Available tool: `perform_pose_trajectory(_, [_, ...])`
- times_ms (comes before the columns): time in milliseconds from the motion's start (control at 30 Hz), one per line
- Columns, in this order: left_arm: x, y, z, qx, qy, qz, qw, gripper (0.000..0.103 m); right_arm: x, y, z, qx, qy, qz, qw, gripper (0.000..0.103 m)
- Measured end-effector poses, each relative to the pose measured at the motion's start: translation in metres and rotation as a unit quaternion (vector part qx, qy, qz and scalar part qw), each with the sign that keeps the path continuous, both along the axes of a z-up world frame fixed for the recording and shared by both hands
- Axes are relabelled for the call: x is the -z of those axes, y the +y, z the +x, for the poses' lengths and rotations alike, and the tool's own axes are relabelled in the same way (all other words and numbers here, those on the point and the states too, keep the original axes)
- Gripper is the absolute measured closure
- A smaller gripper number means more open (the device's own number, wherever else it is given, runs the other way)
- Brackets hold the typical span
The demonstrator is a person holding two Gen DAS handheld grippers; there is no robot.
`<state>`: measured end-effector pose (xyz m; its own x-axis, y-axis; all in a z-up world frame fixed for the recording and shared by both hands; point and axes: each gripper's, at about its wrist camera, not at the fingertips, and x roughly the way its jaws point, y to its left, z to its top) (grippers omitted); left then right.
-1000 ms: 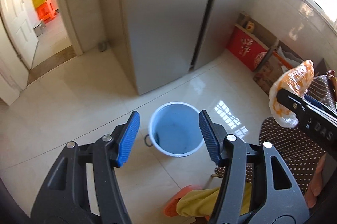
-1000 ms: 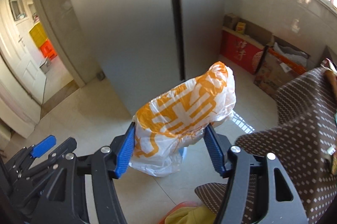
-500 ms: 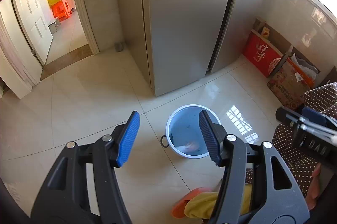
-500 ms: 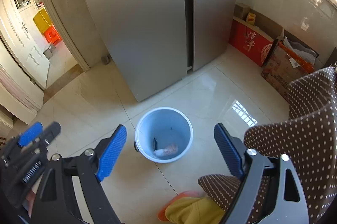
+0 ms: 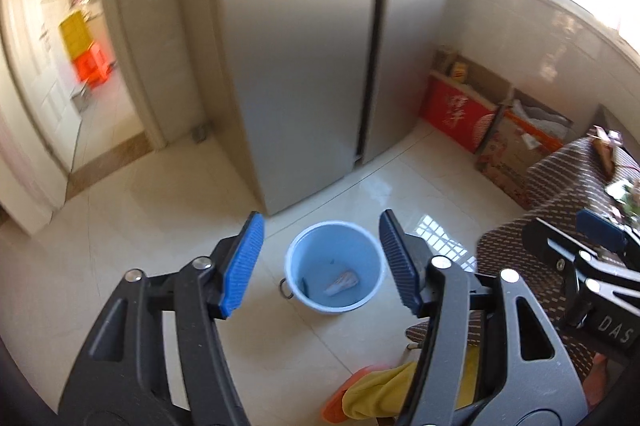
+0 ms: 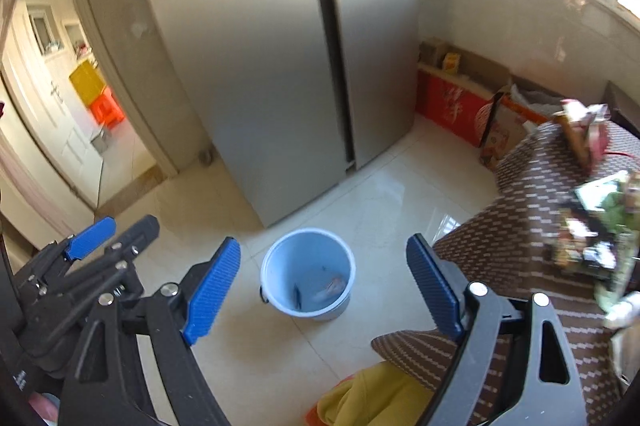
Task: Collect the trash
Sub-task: 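Open both grippers to drop the bag and wrapper into the bucket, then grasp the folded newspaper with the right gripper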
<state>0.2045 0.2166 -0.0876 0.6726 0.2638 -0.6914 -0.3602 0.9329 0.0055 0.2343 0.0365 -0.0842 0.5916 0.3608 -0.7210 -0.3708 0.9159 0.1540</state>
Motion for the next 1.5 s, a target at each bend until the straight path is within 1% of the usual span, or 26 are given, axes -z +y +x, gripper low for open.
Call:
perform_pose_trajectory(133, [-0.018, -0.029, -0.003, 0.034, -0.023, 0.004, 0.9992, 0.04, -0.022, -0.037, -0.015, 0.025, -0.026, 0.011, 0.999, 0.018])
perform_pose_trajectory(233, [-0.028, -0.055, -0.004, 0.063, -0.038, 0.011, 0.9972, 0.038, -0.033, -0.062, -0.023, 0.049, -0.038, 0.02, 0.998, 0.016])
perform_pose_trajectory(367, [-0.039, -0.092, -0.004, 0.108, -0.051, 0.01, 0.9928, 0.033, -0.043, -0.104, -0.031, 0.087, -0.052, 0.026, 0.995, 0.014])
perform_pose_trajectory(533, [-0.049, -0.131, -0.002, 0.152, -0.059, 0.006, 0.9865, 0.027, -0.05, -0.155, -0.044, 0.141, -0.069, 0.021, 0.987, 0.012])
perform_pose_trajectory(633, [-0.05, -0.155, -0.002, 0.178, -0.061, 0.004, 0.9822, 0.024, -0.052, -0.19, -0.052, 0.182, -0.076, 0.019, 0.98, 0.011])
perform_pose_trajectory(700, [-0.051, -0.171, -0.002, 0.198, -0.061, 0.002, 0.9782, 0.022, -0.051, -0.212, -0.059, 0.206, -0.079, 0.013, 0.975, 0.01])
perform_pose_trajectory(833, [-0.048, -0.198, 0.0, 0.223, -0.054, -0.002, 0.9732, 0.021, -0.042, -0.246, -0.068, 0.229, -0.072, -0.01, 0.971, 0.01])
perform_pose_trajectory(967, [-0.039, -0.217, 0.002, 0.242, -0.037, -0.015, 0.9694, 0.021, -0.024, -0.262, -0.073, 0.243, -0.048, -0.013, 0.969, 0.01])
perform_pose_trajectory(1167, [-0.02, -0.233, 0.001, 0.259, -0.006, -0.012, 0.9657, 0.021, 0.007, -0.277, -0.074, 0.281, -0.004, -0.003, 0.96, 0.011])
perform_pose_trajectory(1200, [-0.018, -0.235, 0.002, 0.262, -0.002, -0.011, 0.9651, 0.021, 0.011, -0.279, -0.074, 0.283, 0.002, 0.003, 0.959, 0.017])
perform_pose_trajectory(1233, [-0.016, -0.237, 0.002, 0.262, 0.0, -0.01, 0.9649, 0.021, 0.015, -0.28, -0.074, 0.286, 0.01, 0.009, 0.958, 0.034])
perform_pose_trajectory(1267, [-0.014, -0.238, 0.002, 0.262, 0.004, -0.008, 0.9649, 0.021, 0.019, -0.281, -0.076, 0.287, 0.017, 0.02, 0.958, 0.04])
perform_pose_trajectory(1300, [-0.013, -0.239, 0.003, 0.263, 0.006, -0.008, 0.9649, 0.021, 0.023, -0.285, -0.076, 0.284, 0.027, 0.043, 0.958, 0.048])
perform_pose_trajectory(1367, [-0.011, -0.24, 0.005, 0.262, 0.011, -0.01, 0.9649, 0.021, 0.024, -0.289, -0.077, 0.288, 0.027, 0.077, 0.954, 0.065])
perform_pose_trajectory(1400, [-0.009, -0.241, 0.007, 0.262, 0.015, -0.014, 0.9649, 0.021, 0.023, -0.29, -0.076, 0.285, 0.03, 0.085, 0.954, 0.083])
perform_pose_trajectory(1433, [-0.008, -0.241, 0.009, 0.263, 0.017, -0.017, 0.9646, 0.021, 0.022, -0.291, -0.076, 0.288, 0.031, 0.086, 0.953, 0.089])
perform_pose_trajectory(1500, [-0.007, -0.243, 0.013, 0.265, 0.021, -0.021, 0.9637, 0.021, 0.018, -0.292, -0.08, 0.293, 0.022, 0.091, 0.951, 0.093])
